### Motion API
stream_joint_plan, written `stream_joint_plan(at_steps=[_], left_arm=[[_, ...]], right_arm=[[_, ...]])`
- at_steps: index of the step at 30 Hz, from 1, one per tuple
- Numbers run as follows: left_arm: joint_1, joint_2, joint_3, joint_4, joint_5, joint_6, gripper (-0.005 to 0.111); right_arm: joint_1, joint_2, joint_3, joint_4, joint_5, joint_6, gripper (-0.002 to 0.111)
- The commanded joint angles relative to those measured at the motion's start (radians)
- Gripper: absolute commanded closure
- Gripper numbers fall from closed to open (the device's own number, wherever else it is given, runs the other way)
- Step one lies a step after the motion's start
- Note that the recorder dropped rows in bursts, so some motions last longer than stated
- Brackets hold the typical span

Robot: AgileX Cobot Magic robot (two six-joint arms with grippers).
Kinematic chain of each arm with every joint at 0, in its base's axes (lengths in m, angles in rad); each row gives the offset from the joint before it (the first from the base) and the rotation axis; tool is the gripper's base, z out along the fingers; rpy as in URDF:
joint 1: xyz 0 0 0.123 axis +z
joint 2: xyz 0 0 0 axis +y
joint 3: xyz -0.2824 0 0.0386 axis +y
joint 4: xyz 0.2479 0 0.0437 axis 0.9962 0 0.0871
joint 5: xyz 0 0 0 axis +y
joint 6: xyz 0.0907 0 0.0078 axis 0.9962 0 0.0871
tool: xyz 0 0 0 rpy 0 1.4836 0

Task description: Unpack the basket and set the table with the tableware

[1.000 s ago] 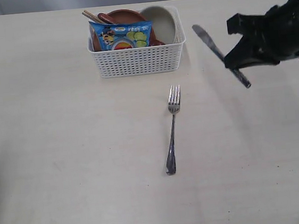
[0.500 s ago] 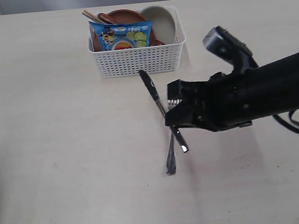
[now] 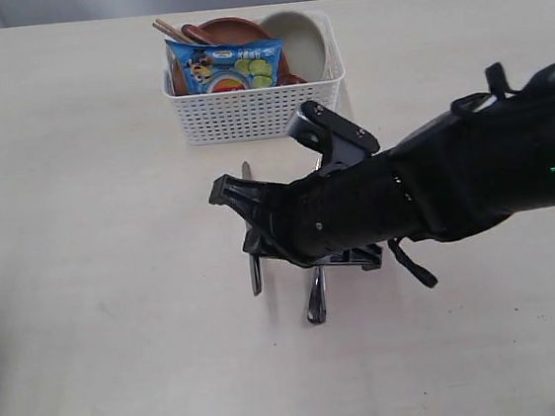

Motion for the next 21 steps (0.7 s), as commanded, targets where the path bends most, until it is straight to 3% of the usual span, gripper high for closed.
stream_joint_plan(at_steps=[1, 6, 11, 13, 21], left_arm=[[-0.003, -0.003, 0.002, -0.004, -0.008, -0.004, 0.107], [-0.003, -0.003, 0.002, -0.004, -0.008, -0.004, 0.107], [-0.003, -0.003, 0.002, -0.004, -0.008, -0.004, 0.107], [-0.003, -0.003, 0.002, -0.004, -0.008, -0.004, 0.107], [-0.003, -0.003, 0.002, -0.004, -0.008, -0.004, 0.107]], right_arm=[[0.002, 0.057, -0.028, 0.018, 0.013, 0.001, 0.108], [0.002, 0.078, -0.031, 0.016, 0.016, -0.001, 0.105], [0.002, 0.080, -0.030, -0.004, 0.013, -0.003, 0.072], [0.000, 0.080, -0.032, -0.026, 0.013, -0.003, 0.063], [0.000, 0.079, -0.093, -0.239, 0.049, 0.009, 0.066]])
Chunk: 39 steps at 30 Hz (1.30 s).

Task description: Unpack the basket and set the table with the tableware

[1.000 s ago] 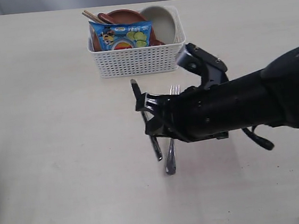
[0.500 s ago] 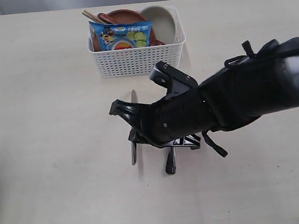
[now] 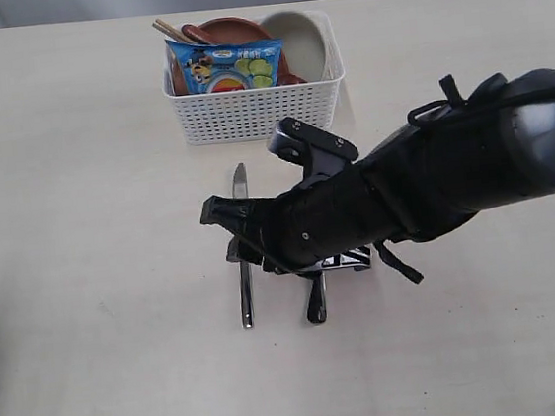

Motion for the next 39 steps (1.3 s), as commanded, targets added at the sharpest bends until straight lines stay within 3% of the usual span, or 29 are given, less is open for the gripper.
stream_joint_plan(at_steps=[1, 5, 9, 13, 15, 18, 23, 29, 35, 39], left_arm=[[-0.003, -0.003, 0.002, -0.004, -0.008, -0.004, 0.107], [-0.003, -0.003, 0.002, -0.004, -0.008, -0.004, 0.107], [-0.003, -0.003, 0.002, -0.004, -0.008, -0.004, 0.107], [-0.003, -0.003, 0.002, -0.004, -0.008, -0.004, 0.107], [-0.003, -0.003, 0.002, -0.004, -0.008, -0.004, 0.107], [-0.003, -0.003, 0.002, -0.004, -0.008, -0.004, 0.107], [-0.003, -0.003, 0.002, -0.004, -0.008, -0.004, 0.107], [-0.003, -0.003, 0.002, -0.004, -0.008, -0.004, 0.107], [-0.003, -0.003, 0.002, -0.004, -0.008, -0.004, 0.107], [-0.003, -0.003, 0.002, -0.004, -0.008, -0.004, 0.107]], right_arm=[[-0.002, -0.001, -0.062, -0.170, 0.051, 0.024, 0.066], [-0.005, -0.001, -0.112, -0.451, 0.056, 0.181, 0.069], [-0.045, -0.001, -0.189, -0.948, 0.115, 0.512, 0.075], [-0.086, -0.001, -0.316, -1.621, 0.385, 1.031, 0.081], [-0.086, -0.001, -0.378, -1.842, 0.574, 1.191, 0.081], [-0.086, -0.001, -0.430, -1.763, 0.713, 1.187, 0.075], [-0.039, 0.033, -0.427, -1.396, 0.606, 0.932, 0.057], [0.056, 0.143, -0.427, -1.398, 0.523, 0.980, 0.058], [0.059, 0.233, -0.444, -1.398, 0.516, 1.001, 0.058], [0.059, 0.250, -0.444, -1.398, 0.501, 1.003, 0.070]])
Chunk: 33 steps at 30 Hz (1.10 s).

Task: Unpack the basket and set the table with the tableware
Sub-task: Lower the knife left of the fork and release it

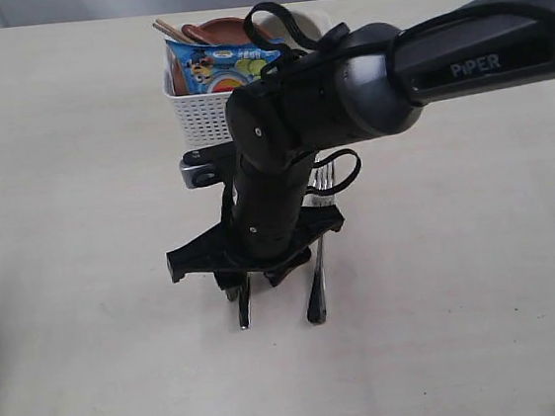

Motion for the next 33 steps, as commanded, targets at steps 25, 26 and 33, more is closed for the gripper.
stream_joint_plan(at_steps=[25, 26, 33], left_arm=[[-0.003, -0.003, 0.002, -0.004, -0.008, -0.004, 0.107], [-0.003, -0.003, 0.002, -0.004, -0.008, -0.004, 0.107], [-0.003, -0.003, 0.002, -0.004, -0.008, -0.004, 0.107]], right_arm=[[0.112, 0.019, 0.000, 0.210, -0.162, 0.146, 0.109], [0.111, 0.011, 0.000, 0.170, -0.130, 0.160, 0.109], [0.091, -0.064, 0.000, 0.095, -0.109, 0.201, 0.104]])
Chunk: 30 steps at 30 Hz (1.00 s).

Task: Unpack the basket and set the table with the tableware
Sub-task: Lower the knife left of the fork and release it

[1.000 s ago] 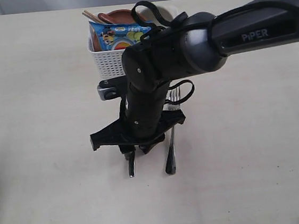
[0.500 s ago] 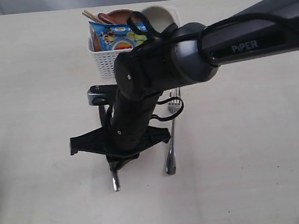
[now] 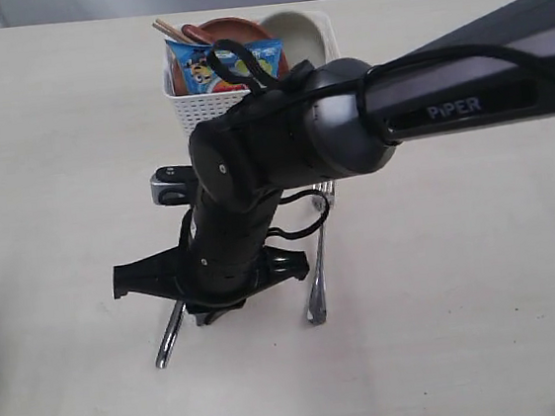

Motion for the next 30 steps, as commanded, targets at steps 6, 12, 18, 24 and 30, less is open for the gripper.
stream_joint_plan(at_steps=[6, 12, 18, 24, 30], left_arm=[[-0.003, -0.003, 0.002, -0.004, -0.008, -0.004, 0.107], [-0.003, -0.003, 0.002, -0.004, -0.008, -0.004, 0.107], [-0.003, -0.003, 0.002, -0.004, -0.008, -0.004, 0.107], [-0.003, -0.003, 0.002, -0.004, -0.008, -0.004, 0.107], [-0.003, -0.003, 0.002, -0.004, -0.008, -0.004, 0.107]], right_arm=[[-0.042, -0.083, 0.004, -0.022, -0.036, 0.004, 0.057], [-0.040, -0.015, -0.008, 0.020, -0.049, -0.027, 0.068], [-0.036, 0.061, -0.107, 0.026, 0.038, -0.062, 0.068], [-0.030, 0.107, -0.148, 0.023, 0.074, -0.062, 0.069], [-0.027, 0.111, -0.148, 0.016, 0.089, -0.079, 0.070]])
